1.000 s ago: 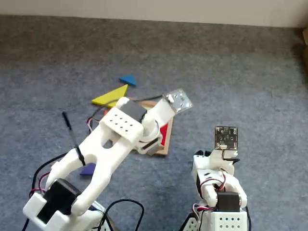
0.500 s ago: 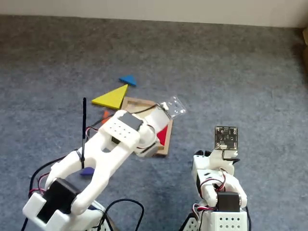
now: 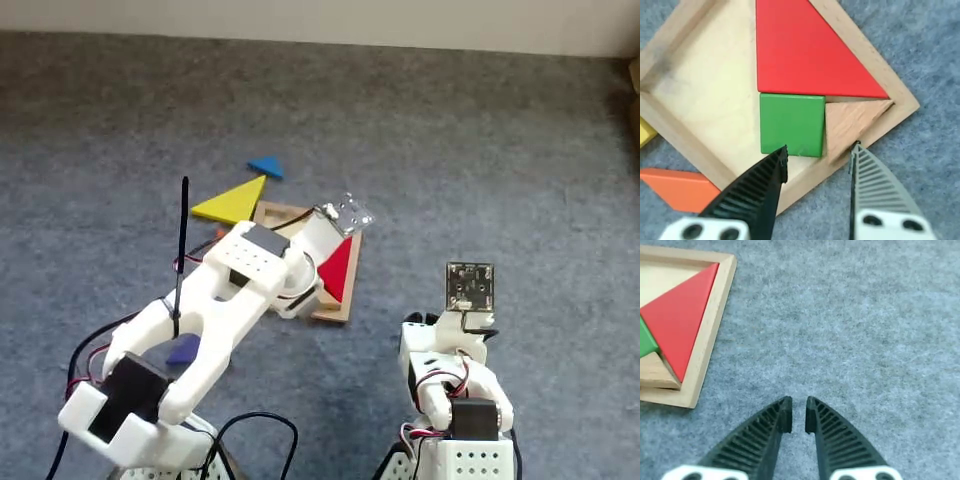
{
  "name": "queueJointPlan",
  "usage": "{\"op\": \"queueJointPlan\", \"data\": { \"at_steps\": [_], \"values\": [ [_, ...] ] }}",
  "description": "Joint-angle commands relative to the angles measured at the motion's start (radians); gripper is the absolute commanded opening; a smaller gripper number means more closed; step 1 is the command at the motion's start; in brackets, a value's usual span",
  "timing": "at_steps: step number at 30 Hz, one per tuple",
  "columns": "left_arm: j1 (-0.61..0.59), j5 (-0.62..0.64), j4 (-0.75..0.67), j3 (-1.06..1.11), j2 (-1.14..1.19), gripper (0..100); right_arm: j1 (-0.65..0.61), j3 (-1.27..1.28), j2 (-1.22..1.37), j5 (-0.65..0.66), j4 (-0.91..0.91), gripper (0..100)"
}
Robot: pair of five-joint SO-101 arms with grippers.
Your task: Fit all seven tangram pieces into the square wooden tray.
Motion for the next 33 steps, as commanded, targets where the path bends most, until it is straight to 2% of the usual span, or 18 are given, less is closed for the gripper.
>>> {"op": "queueJointPlan", "data": {
  "at_steps": [1,7,11,17,24,27,33],
  "values": [
    [-0.018,0.009,-0.008,-0.068,-0.004,21,0.015,0.091,-0.015,0.011,-0.001,6.6],
    [-0.01,0.009,-0.005,-0.105,-0.004,20,0.015,0.091,-0.015,0.011,-0.001,6.6],
    [0.004,0.009,0.048,-0.117,-0.016,20,0.036,0.091,-0.015,0.011,-0.002,6.6],
    [-0.001,0.08,0.089,-0.113,-0.153,21,0.039,0.091,-0.015,0.011,-0.002,6.6],
    [-0.005,0.1,0.091,-0.068,-0.248,20,0.039,0.091,-0.015,0.011,-0.002,6.6],
    [-0.05,0.166,0.127,-0.073,-0.28,21,0.039,0.091,-0.015,0.011,-0.002,6.6],
    [-0.165,0.18,0.264,-0.105,-0.42,21,0.039,0.091,-0.015,0.011,-0.004,6.6]
  ]
}}
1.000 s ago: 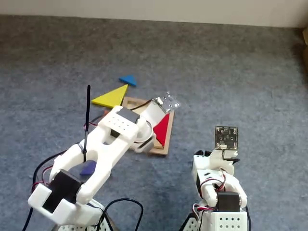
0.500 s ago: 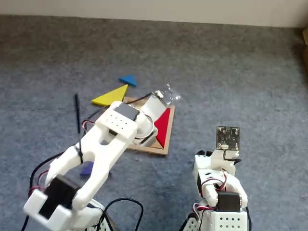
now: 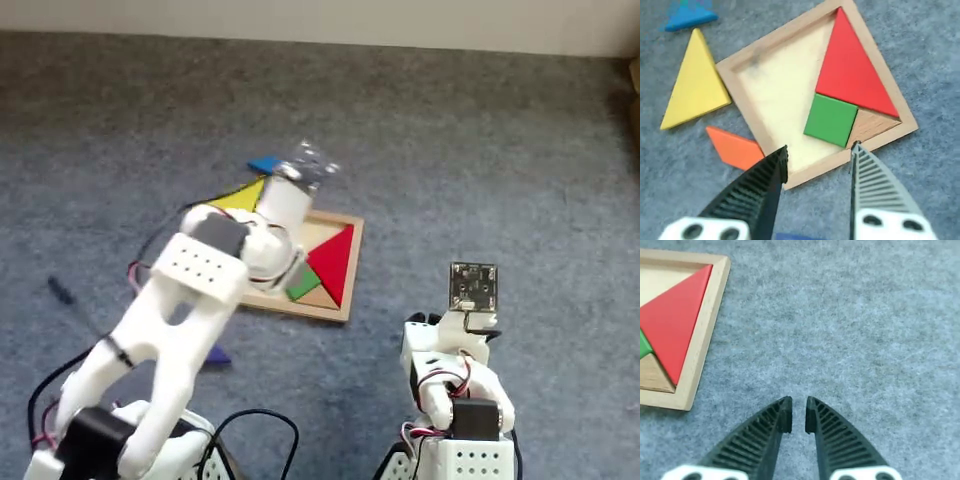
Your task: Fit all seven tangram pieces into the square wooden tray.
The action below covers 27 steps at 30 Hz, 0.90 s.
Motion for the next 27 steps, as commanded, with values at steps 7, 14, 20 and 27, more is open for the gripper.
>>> {"op": "queueJointPlan", "data": {
  "at_steps": [7,14,20,27],
  "values": [
    [-0.216,0.014,0.265,-0.036,-0.246,25,0.021,0.091,-0.015,0.011,-0.004,6.6],
    [-0.484,0.008,0.311,0.031,-0.251,33,0.021,0.091,-0.015,0.011,-0.004,6.6],
    [-0.578,0.005,0.232,0.222,-0.251,33,0.021,0.091,-0.015,0.011,-0.002,6.6],
    [-0.572,-0.089,0.089,0.4,-0.249,33,0.021,0.091,-0.015,0.011,-0.002,6.6]
  ]
}}
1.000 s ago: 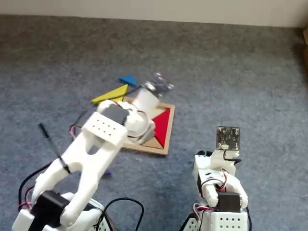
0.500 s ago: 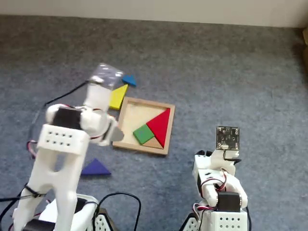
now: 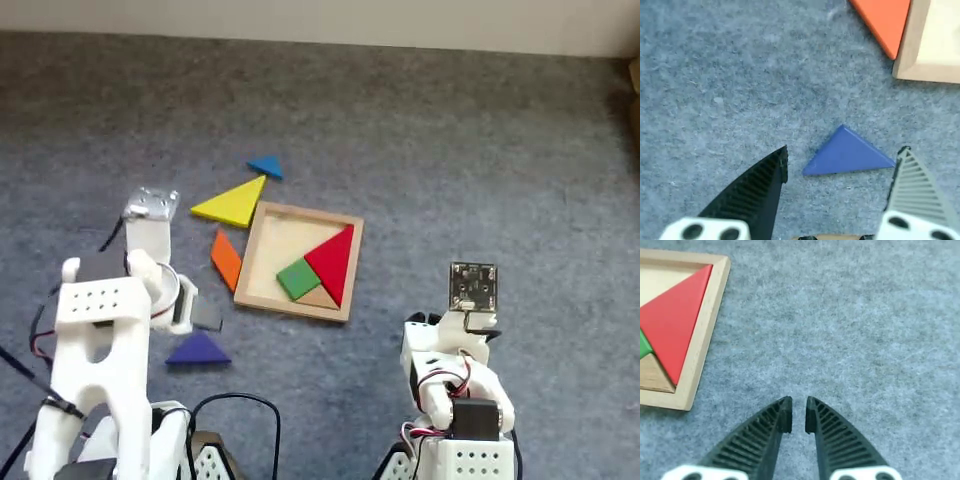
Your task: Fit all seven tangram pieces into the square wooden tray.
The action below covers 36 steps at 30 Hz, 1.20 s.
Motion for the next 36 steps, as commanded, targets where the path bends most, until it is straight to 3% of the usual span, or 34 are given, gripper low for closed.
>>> {"op": "queueJointPlan", "data": {
  "at_steps": [1,12,20,36],
  "values": [
    [-0.013,-0.129,-0.078,0.067,-0.024,33,0.021,0.091,-0.015,0.011,-0.002,6.6],
    [-0.004,-0.405,-0.089,0.099,-0.024,33,0.022,0.091,-0.015,0.011,-0.002,6.6],
    [0.104,-0.416,-0.089,0.101,-0.022,33,0.022,0.091,-0.015,0.011,-0.002,6.6],
    [0.108,-0.474,-0.089,0.107,-0.021,33,0.022,0.091,-0.015,0.011,-0.001,6.6]
  ]
}}
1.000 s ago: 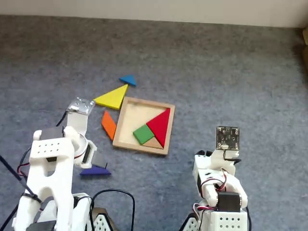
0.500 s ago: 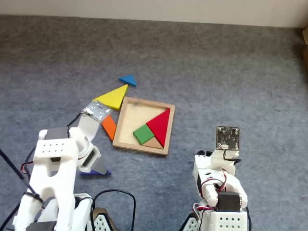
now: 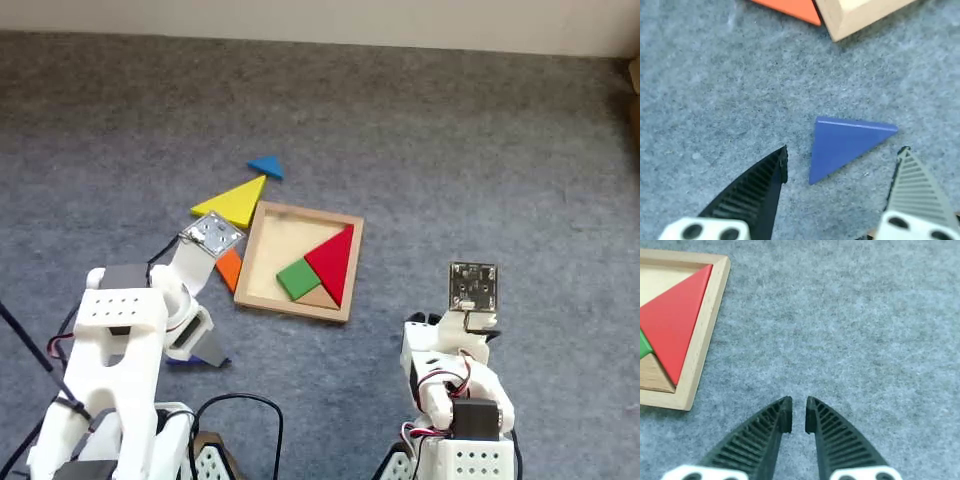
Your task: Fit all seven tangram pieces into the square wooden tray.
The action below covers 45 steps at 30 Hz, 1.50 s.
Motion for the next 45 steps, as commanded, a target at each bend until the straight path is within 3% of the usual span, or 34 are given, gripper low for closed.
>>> {"op": "queueJointPlan", "data": {
  "at_steps": [1,8,14,24,30,37,43,45],
  "values": [
    [0.021,-0.028,-0.008,0.002,-0.019,33,0.022,0.091,-0.015,0.011,-0.001,6.6],
    [0.022,-0.037,-0.109,-0.01,0.191,31,0.022,0.091,-0.015,0.011,-0.001,6.6],
    [0.061,-0.035,-0.08,-0.111,0.337,26,0.022,0.091,-0.015,0.011,-0.001,6.6],
    [0.147,-0.029,-0.078,-0.11,0.351,13,0.022,0.091,-0.015,0.011,-0.001,6.6],
    [0.147,0.058,-0.055,-0.157,0.349,9,0.022,0.091,-0.015,0.011,-0.001,6.6],
    [0.147,0.06,0.068,-0.282,0.349,10,0.022,0.091,-0.015,0.011,-0.001,6.6],
    [0.145,0.057,0.107,-0.341,0.351,29,0.022,0.091,-0.015,0.011,-0.001,6.6],
    [0.153,0.052,0.103,-0.346,0.355,31,0.022,0.091,-0.015,0.011,-0.001,6.6]
  ]
}}
